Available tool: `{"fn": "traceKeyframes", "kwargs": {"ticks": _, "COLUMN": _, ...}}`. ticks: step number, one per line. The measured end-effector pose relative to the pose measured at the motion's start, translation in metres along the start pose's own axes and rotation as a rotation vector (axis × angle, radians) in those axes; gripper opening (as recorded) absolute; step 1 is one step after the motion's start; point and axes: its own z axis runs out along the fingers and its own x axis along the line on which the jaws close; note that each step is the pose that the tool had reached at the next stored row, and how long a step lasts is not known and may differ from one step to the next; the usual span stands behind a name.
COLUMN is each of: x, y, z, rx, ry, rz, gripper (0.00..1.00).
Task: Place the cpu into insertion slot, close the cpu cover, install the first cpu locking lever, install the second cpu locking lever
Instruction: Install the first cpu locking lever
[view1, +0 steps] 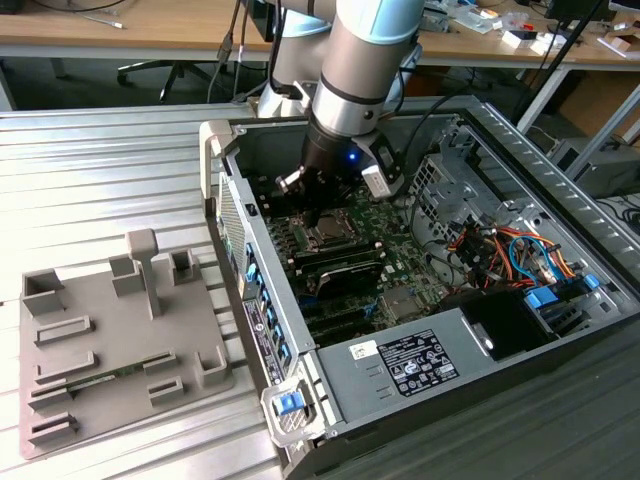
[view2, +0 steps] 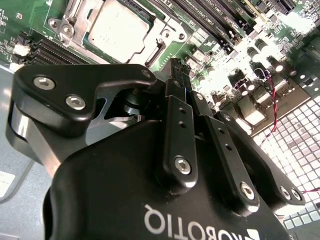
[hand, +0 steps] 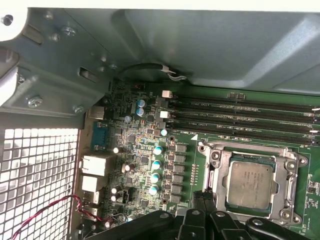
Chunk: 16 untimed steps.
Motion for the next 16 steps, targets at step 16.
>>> {"fn": "traceKeyframes", "kwargs": {"ticks": 16, "x": 0.0048, "y": 0.0007, "z": -0.0048, "rx": 0.0002, "ry": -0.002, "rz": 0.0, "gripper": 0.11}}
